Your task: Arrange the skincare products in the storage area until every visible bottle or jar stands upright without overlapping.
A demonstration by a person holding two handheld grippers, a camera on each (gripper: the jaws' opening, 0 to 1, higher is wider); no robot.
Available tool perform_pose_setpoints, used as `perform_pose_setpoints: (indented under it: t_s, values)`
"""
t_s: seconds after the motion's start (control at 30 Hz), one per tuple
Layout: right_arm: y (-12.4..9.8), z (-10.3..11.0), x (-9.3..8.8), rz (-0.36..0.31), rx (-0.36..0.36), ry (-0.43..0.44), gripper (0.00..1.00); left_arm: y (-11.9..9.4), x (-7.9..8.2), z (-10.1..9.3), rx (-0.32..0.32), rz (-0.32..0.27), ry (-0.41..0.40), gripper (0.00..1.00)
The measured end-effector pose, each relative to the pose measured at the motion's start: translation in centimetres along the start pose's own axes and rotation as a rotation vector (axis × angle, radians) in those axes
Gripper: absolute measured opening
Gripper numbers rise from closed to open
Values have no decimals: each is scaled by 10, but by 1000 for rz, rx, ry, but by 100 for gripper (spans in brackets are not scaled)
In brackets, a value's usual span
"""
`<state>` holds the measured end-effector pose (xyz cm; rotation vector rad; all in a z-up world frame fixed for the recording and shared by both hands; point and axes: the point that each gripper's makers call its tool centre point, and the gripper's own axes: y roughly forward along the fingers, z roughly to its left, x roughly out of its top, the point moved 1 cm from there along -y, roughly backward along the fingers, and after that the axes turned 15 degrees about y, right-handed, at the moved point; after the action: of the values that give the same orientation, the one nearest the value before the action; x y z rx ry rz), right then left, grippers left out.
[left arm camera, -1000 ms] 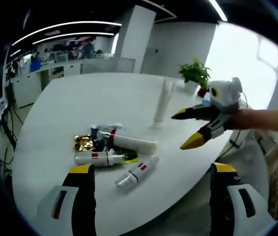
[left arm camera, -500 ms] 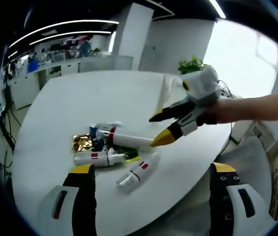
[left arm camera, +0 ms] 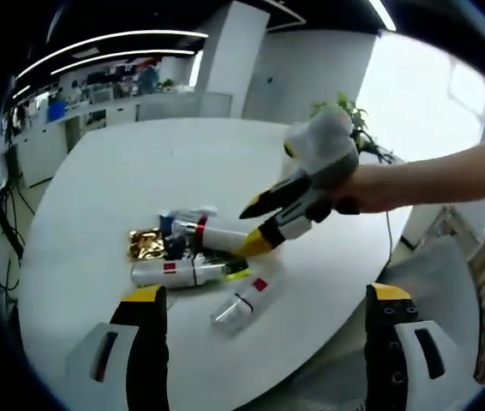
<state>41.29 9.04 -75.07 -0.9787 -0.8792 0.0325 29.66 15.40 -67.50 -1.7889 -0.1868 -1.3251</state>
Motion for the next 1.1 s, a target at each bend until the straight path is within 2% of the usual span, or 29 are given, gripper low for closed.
perform_pose_setpoints:
  t_s: [0.27, 0.4, 0.57, 0.7, 0.83, 1.1]
  values:
    - [17, -4, -3, 34, -40, -28, 32, -2, -3, 4, -4, 2, -4, 94]
    - [21, -3, -1, 34, -38, -29, 31, -2, -4, 5, -9, 0, -3, 94]
    - [22, -4, -1, 49, -74, -39, 30, -2, -7, 6, -16, 1, -3, 93]
    - [23, -6, -2, 82, -94, -13, 30, -1, -8, 6, -27, 2, 1, 93]
    - [23, -5, -3, 110, -114, -33, 30, -2, -6, 7, -33, -3, 9, 93]
    - [20, 0, -8, 161, -141, -14, 29, -4, -5, 7, -58, -1, 32, 93]
